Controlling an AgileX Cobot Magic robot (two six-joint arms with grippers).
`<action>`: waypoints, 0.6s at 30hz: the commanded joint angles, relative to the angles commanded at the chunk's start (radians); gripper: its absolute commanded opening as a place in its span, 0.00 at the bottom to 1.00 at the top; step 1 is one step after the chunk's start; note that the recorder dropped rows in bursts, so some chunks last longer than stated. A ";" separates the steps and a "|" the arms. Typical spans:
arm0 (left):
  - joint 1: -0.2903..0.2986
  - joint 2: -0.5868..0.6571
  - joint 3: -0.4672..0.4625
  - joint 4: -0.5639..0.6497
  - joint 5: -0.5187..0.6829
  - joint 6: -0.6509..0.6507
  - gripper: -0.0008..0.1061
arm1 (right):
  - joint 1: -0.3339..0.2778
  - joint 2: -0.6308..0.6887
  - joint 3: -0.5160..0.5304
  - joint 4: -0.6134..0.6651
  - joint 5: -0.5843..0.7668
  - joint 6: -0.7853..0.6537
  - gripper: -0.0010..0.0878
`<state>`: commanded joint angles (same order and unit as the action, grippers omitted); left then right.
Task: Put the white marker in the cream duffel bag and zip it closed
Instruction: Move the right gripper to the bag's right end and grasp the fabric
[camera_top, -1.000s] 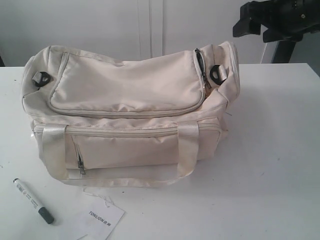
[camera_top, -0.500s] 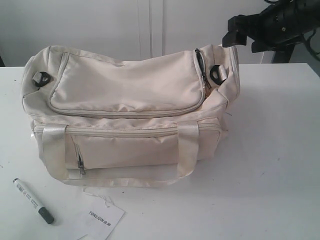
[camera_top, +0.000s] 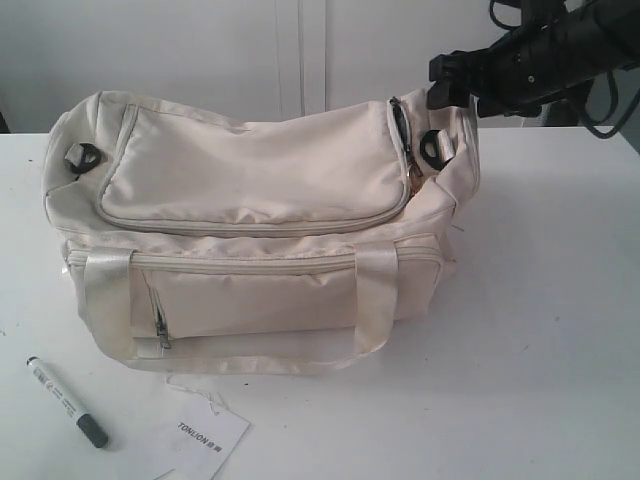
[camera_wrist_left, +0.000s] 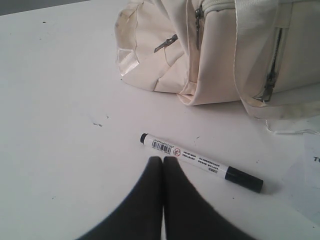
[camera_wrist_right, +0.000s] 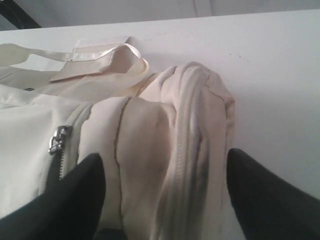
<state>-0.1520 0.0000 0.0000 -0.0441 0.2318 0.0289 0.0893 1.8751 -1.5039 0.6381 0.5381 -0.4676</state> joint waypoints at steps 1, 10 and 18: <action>0.000 0.000 0.000 0.000 0.000 0.000 0.01 | 0.000 0.008 0.000 0.000 0.000 0.000 0.73; 0.000 0.000 0.000 0.000 0.000 0.000 0.01 | 0.000 0.025 0.000 0.002 -0.006 0.004 0.01; 0.000 0.000 0.000 0.000 0.000 0.000 0.01 | 0.000 0.025 0.000 0.002 -0.019 0.004 0.01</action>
<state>-0.1520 0.0000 0.0000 -0.0441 0.2318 0.0289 0.0893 1.9004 -1.5039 0.6402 0.5193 -0.4638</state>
